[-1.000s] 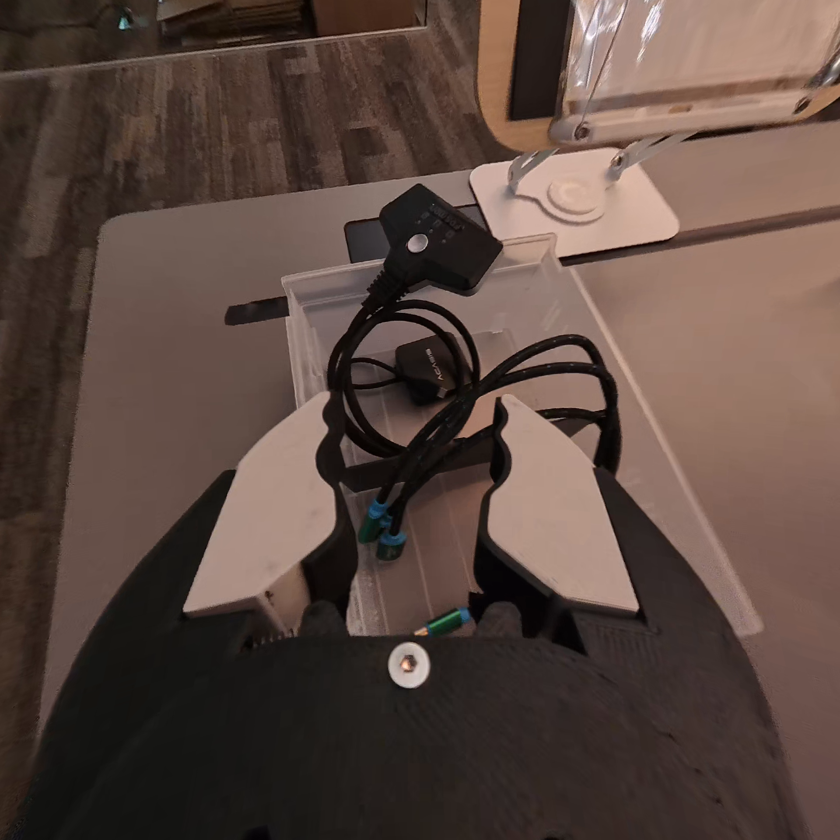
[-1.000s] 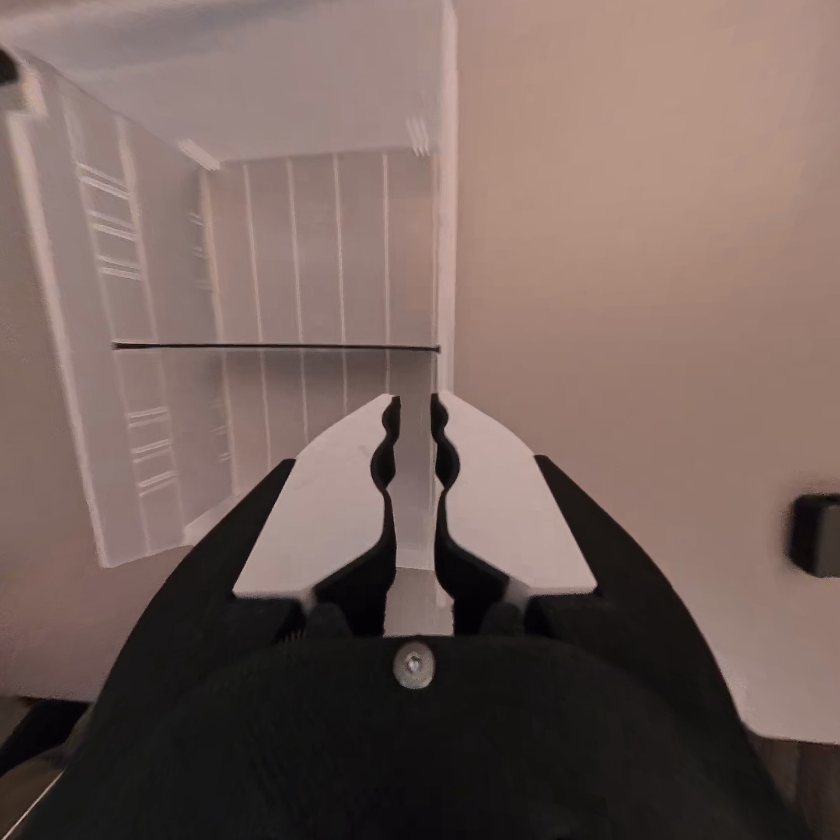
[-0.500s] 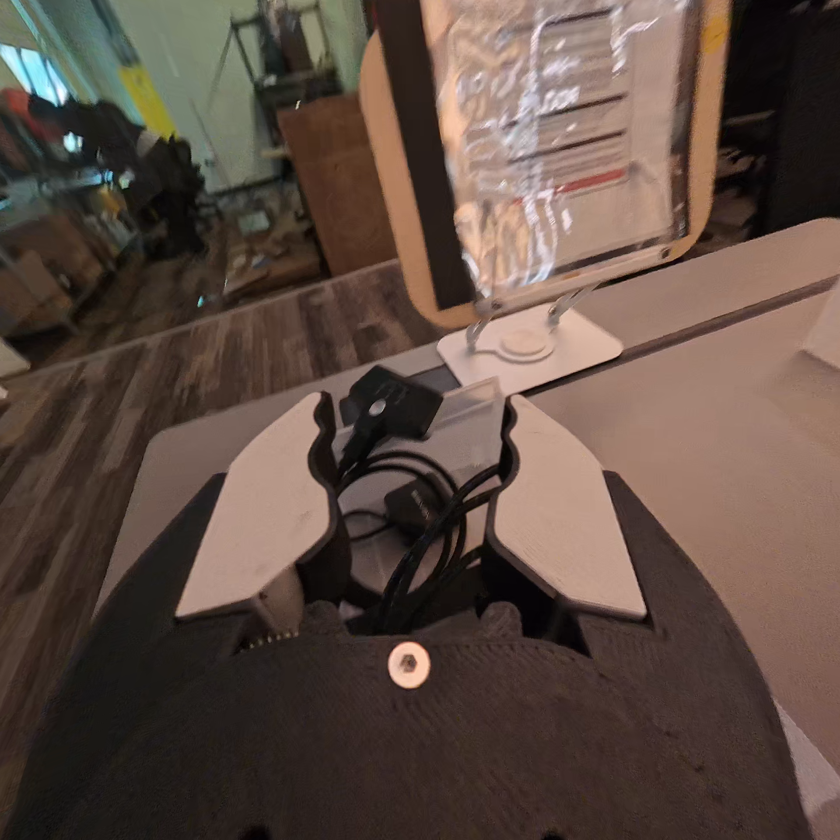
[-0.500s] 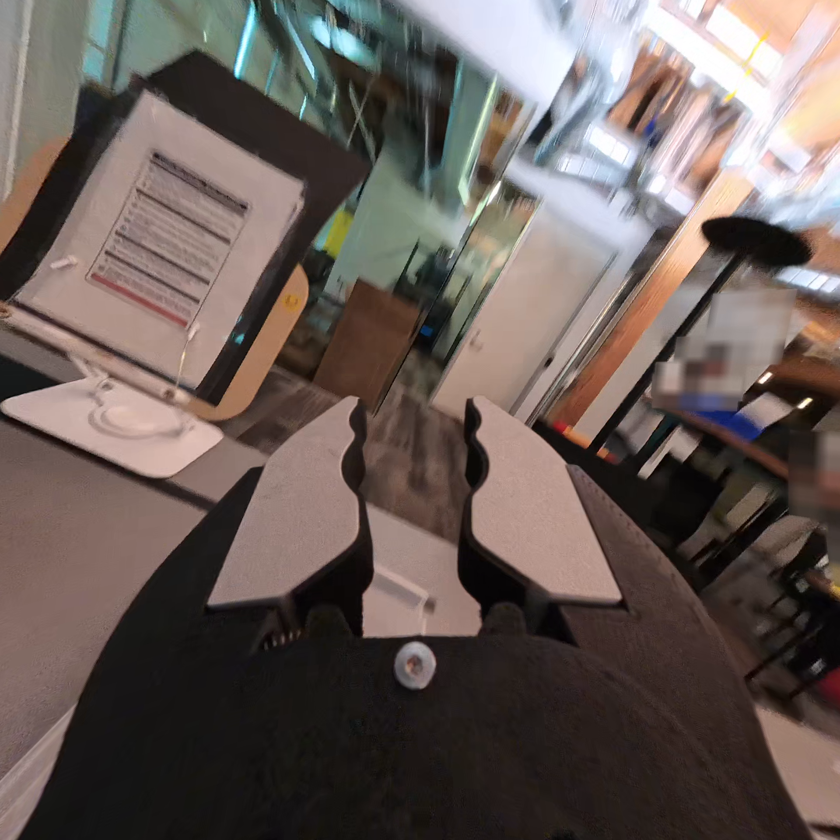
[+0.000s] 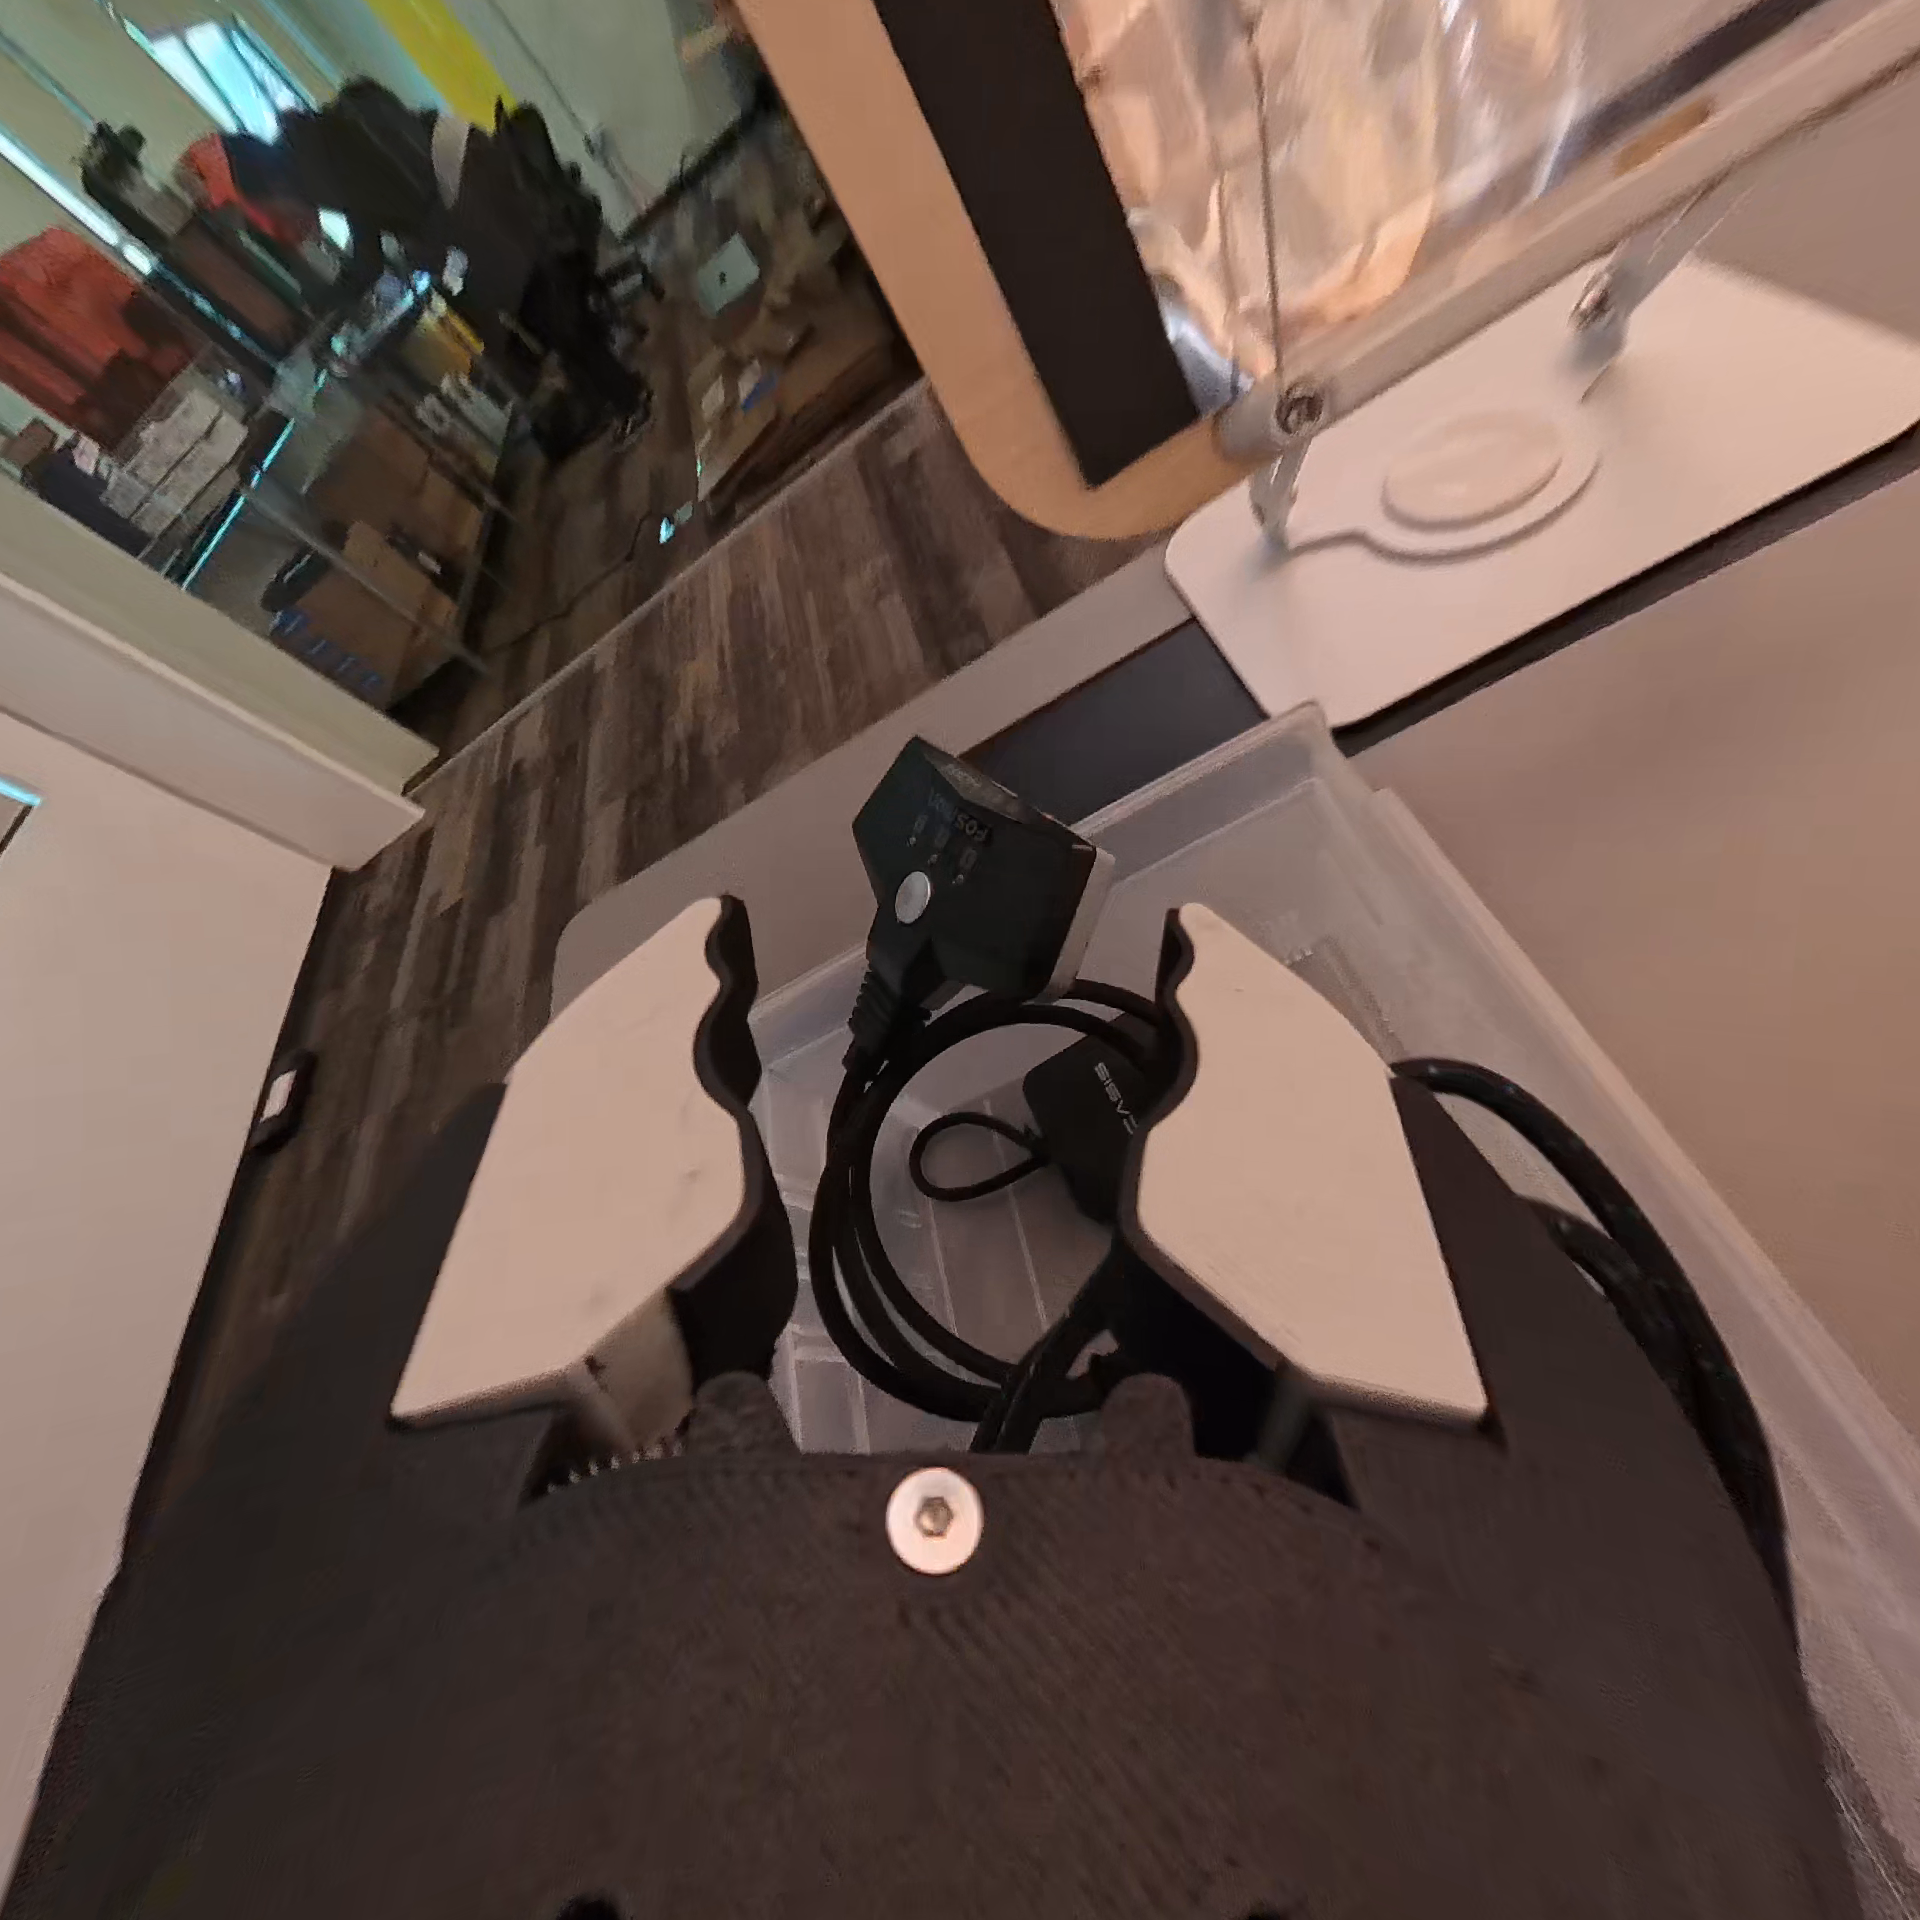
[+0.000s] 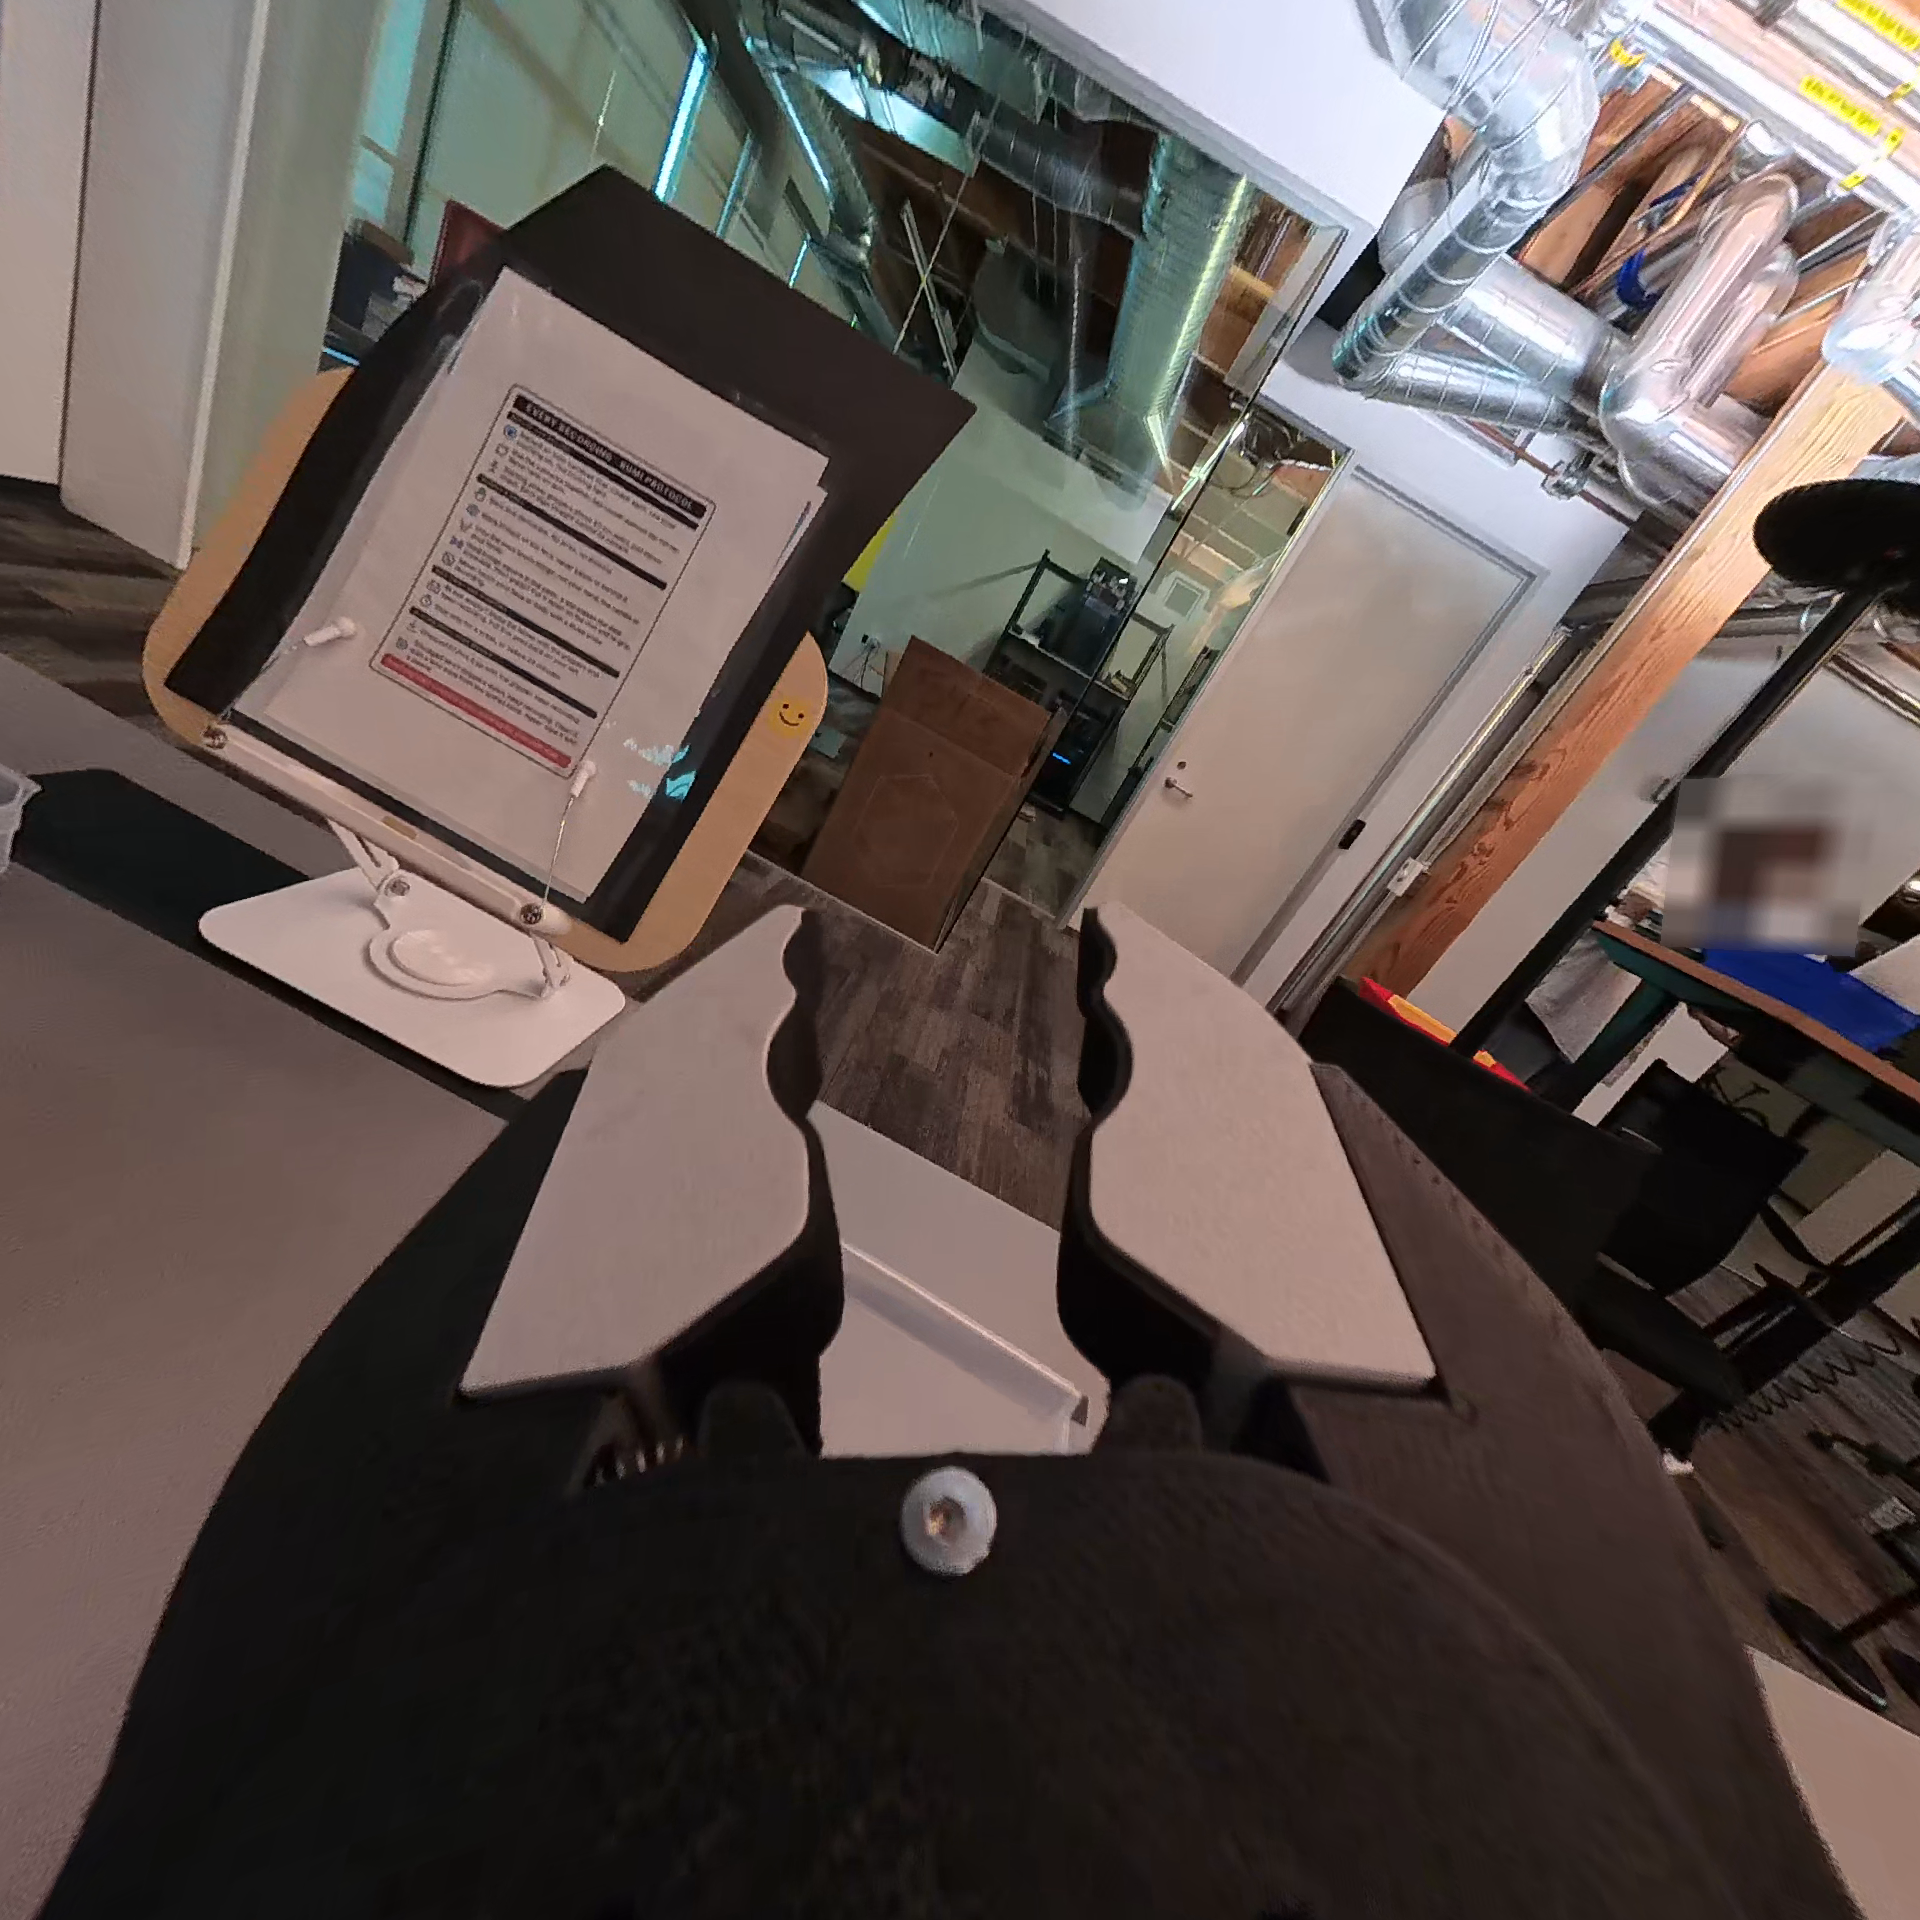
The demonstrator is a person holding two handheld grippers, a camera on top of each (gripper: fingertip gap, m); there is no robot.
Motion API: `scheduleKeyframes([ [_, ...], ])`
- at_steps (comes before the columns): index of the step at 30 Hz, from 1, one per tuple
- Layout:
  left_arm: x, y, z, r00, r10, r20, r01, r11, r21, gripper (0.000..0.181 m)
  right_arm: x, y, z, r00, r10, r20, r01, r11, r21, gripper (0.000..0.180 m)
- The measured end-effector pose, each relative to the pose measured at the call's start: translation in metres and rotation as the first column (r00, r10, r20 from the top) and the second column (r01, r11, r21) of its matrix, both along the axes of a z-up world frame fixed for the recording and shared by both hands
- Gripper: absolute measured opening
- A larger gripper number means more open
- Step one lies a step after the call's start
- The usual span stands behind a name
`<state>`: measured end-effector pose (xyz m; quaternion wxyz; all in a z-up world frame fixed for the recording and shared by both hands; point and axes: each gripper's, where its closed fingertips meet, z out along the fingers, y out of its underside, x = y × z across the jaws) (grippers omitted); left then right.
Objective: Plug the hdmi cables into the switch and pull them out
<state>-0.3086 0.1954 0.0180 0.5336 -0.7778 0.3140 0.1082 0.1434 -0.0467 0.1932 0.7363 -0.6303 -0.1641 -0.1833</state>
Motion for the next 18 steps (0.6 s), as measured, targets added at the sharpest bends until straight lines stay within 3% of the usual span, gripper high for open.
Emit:
scheduleKeyframes([
  [5,0.014,0.020,-0.022,0.990,0.053,-0.132,-0.067,0.993,-0.102,0.071,0.010,0.003,-0.007,0.999,-0.036,0.012,0.036,0.999,-0.036,0.047],
  [9,0.013,0.028,-0.035,0.969,0.103,-0.226,-0.145,0.974,-0.176,0.057,0.021,0.004,-0.010,0.999,-0.045,-0.021,0.044,0.998,-0.051,0.046],
  [18,-0.009,0.040,-0.069,0.927,0.145,-0.346,-0.250,0.926,-0.282,0.066,0.024,0.016,-0.024,0.998,-0.068,0.008,0.068,0.991,-0.113,0.046],
])
